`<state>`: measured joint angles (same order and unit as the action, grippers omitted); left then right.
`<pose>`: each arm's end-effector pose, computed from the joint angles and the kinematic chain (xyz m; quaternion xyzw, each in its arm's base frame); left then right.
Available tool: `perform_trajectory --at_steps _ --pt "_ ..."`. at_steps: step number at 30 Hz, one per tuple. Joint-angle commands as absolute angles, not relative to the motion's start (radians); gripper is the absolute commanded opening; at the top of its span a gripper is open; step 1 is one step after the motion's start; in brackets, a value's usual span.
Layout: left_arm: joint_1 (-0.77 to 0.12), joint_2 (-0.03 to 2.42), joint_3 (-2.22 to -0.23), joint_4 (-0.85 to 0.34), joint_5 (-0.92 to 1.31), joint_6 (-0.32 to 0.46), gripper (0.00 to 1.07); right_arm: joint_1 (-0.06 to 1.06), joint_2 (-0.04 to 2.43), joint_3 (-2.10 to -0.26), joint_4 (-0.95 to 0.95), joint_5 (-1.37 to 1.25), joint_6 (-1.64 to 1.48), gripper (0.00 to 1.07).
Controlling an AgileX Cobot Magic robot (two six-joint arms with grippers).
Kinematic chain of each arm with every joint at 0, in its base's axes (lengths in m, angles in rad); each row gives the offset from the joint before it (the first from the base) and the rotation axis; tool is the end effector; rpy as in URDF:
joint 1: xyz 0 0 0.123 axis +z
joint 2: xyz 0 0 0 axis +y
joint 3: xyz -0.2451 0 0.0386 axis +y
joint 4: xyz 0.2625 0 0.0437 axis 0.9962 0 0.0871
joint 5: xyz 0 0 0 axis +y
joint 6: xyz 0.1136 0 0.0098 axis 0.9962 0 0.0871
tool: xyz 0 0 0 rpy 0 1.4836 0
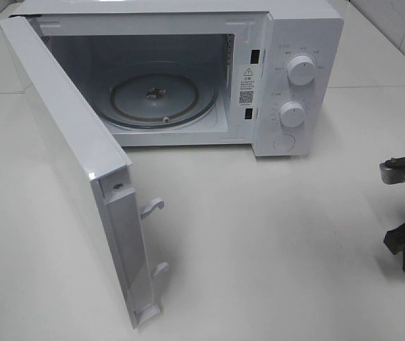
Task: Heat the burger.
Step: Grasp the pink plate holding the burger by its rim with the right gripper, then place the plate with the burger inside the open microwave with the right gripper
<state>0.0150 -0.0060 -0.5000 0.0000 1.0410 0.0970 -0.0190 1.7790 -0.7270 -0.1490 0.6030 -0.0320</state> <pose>0.0658 0.0010 0.2761 0.0347 0.8457 0.0298 0.5316 0.2571 -0.0145 0.0349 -0.0677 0.9968 -0.0423 0.0004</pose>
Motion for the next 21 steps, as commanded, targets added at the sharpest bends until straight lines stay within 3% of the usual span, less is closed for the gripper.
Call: perform_trajectory --at_steps 1,2,3,5,7,21 --pt "0.010 -0.025 -0.497 -0.013 1.034 0.098 1.00 -0.023 1.795 -0.722 -0.125 0.613 -0.062 0.48" --pt "0.010 -0.025 -0.497 -0.013 1.034 0.098 1.00 -0.023 1.795 -0.727 -0.123 0.613 -0.062 0.40" --pt "0.010 -0.025 -0.497 -0.013 1.034 0.098 1.00 -0.023 1.795 -0.727 -0.123 0.613 -0.062 0.40" --pt "0.010 -0.025 -0.497 -0.013 1.034 0.098 1.00 -0.023 1.795 -0.730 -0.123 0.613 -0.059 0.06" --pt "0.010 -0.025 -0.497 -0.013 1.034 0.098 1.00 -0.023 1.795 -0.730 -0.120 0.613 -0.057 0.00" --pt "0.010 -0.025 -0.497 -0.013 1.034 0.098 1.00 -0.019 1.795 -0.730 -0.115 0.552 0.000 0.00"
